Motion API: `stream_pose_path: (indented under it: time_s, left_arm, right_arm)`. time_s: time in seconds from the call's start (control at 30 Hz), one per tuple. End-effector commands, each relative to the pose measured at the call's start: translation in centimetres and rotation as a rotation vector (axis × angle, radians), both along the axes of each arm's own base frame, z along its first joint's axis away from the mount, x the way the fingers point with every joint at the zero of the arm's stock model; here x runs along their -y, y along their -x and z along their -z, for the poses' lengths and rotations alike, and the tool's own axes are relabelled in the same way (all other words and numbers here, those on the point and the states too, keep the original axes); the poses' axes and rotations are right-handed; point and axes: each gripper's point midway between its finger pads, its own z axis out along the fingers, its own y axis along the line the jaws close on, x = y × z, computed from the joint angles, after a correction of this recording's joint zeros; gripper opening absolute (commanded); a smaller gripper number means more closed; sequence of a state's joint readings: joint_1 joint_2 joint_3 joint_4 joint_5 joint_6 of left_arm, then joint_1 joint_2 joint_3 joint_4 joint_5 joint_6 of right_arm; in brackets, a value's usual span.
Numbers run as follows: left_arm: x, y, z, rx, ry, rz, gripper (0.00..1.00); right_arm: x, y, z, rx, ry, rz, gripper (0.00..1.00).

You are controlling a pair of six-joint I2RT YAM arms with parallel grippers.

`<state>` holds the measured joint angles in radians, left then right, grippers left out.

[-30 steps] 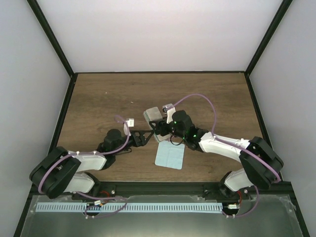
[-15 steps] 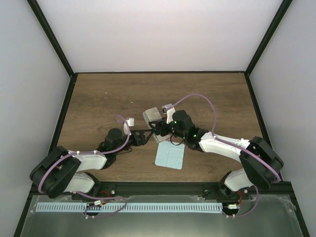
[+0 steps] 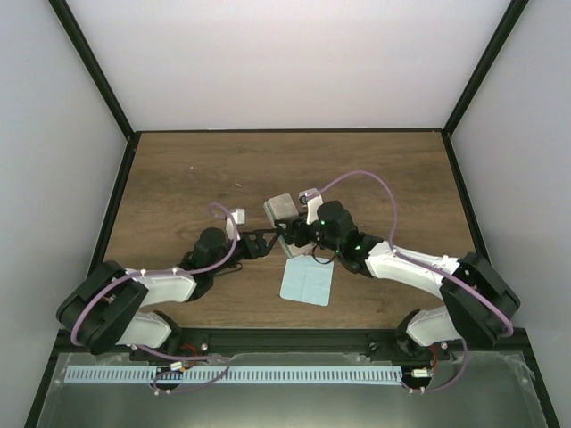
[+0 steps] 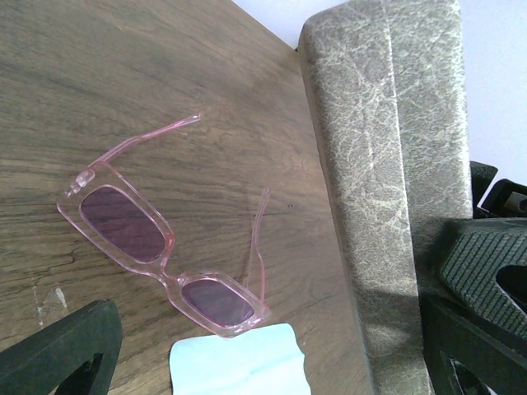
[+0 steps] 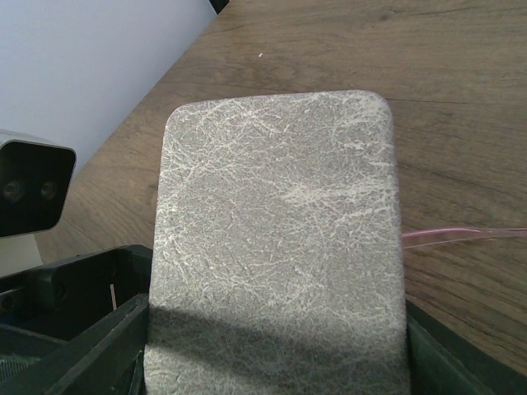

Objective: Organize the sunglasses
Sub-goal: Open the sunglasses case.

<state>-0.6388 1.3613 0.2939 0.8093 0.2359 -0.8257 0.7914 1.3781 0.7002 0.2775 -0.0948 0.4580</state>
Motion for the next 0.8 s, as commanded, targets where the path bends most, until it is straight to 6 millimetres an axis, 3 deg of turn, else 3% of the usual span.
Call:
stream_pose_path:
  time_s: [0.0, 0.3, 0.57, 0.77]
  left_arm:
    - [-2.2, -1.5, 3.6, -0.093, -0.109, -0.137, 1.00]
    - [-2.4, -1.8, 5.1, -0.128, -0.137, -0.150, 1.00]
    - [-4.2, -2.3, 6.2, -0.157, -0.148, -0.197, 1.00]
    - [-4.3, -2.4, 6.5, -0.170, -0.142, -0.193, 1.00]
  right_arm:
    - [-1.2, 1.5, -5.7, 0.097, -0.155, -0.085, 0.49]
    - [-0.7, 2.1, -7.2, 0.126, -0.196, -0.100, 0.49]
    - [-1.0, 2.7, -7.7, 0.122, -0.225, -0.155, 0.49]
    - [-0.9, 3.3, -8.3, 0.121, -0.255, -0.194, 0.49]
